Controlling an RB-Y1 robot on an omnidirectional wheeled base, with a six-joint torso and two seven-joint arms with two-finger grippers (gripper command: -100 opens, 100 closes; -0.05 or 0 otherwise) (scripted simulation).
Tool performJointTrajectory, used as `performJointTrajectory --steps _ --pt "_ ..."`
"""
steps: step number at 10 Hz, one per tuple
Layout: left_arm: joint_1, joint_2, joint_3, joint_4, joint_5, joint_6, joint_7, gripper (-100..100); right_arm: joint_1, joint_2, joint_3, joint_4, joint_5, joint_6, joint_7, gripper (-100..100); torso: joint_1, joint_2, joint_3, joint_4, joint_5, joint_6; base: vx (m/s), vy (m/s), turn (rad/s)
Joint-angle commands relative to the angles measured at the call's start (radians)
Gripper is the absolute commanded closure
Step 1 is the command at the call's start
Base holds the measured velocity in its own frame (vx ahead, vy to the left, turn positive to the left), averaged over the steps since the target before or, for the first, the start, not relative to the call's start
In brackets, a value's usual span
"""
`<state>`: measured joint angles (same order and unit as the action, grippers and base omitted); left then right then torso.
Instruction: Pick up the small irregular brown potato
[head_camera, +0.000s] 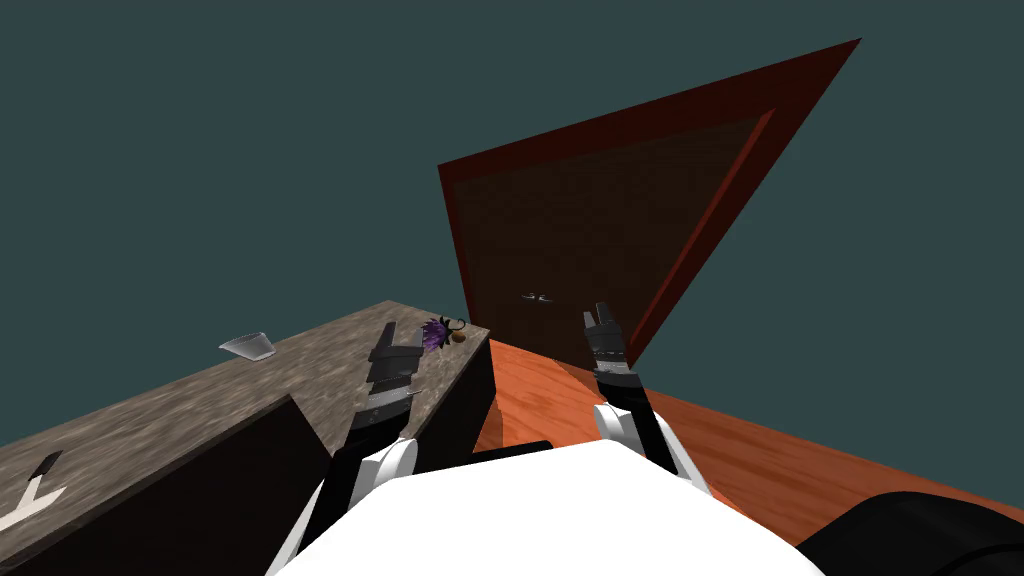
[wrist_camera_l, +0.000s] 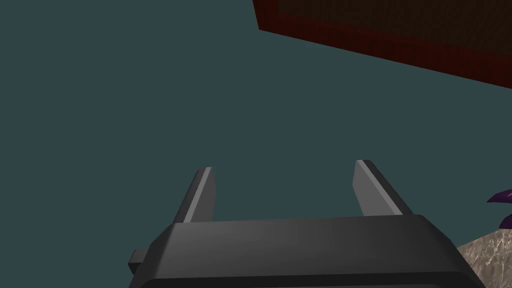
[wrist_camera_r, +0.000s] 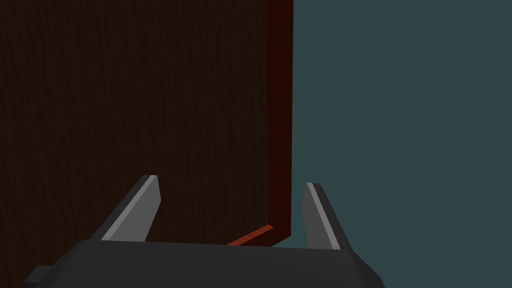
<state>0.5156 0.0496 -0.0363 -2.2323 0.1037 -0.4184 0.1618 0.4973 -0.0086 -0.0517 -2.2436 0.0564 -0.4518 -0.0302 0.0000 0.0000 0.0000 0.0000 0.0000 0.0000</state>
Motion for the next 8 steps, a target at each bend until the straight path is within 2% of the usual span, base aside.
performJointTrajectory --steps 1,4,8 --pt "-0.002 0.013 0.000 -0.004 0.014 0.030 0.000 -100 0.000 0.000 0.000 0.000 0.000 0.000 0.000 0 0.000 0.000 0.000 0.000 0.000 0.000 0.005 -0.046 -0.026" --pt "-0.011 0.037 0.001 -0.013 0.045 0.105 -0.003 -100 0.000 0.000 0.000 0.000 0.000 0.000 0.000 0 -0.007 0.000 0.000 0.000 -0.002 0.000 -0.002 -0.098 -0.017" --pt "-0.027 0.066 0.005 -0.024 0.085 0.213 -0.014 -100 0.000 0.000 0.000 0.000 0.000 0.000 0.000 0 -0.006 0.000 0.000 0.000 -0.001 0.000 0.003 -0.089 -0.002"
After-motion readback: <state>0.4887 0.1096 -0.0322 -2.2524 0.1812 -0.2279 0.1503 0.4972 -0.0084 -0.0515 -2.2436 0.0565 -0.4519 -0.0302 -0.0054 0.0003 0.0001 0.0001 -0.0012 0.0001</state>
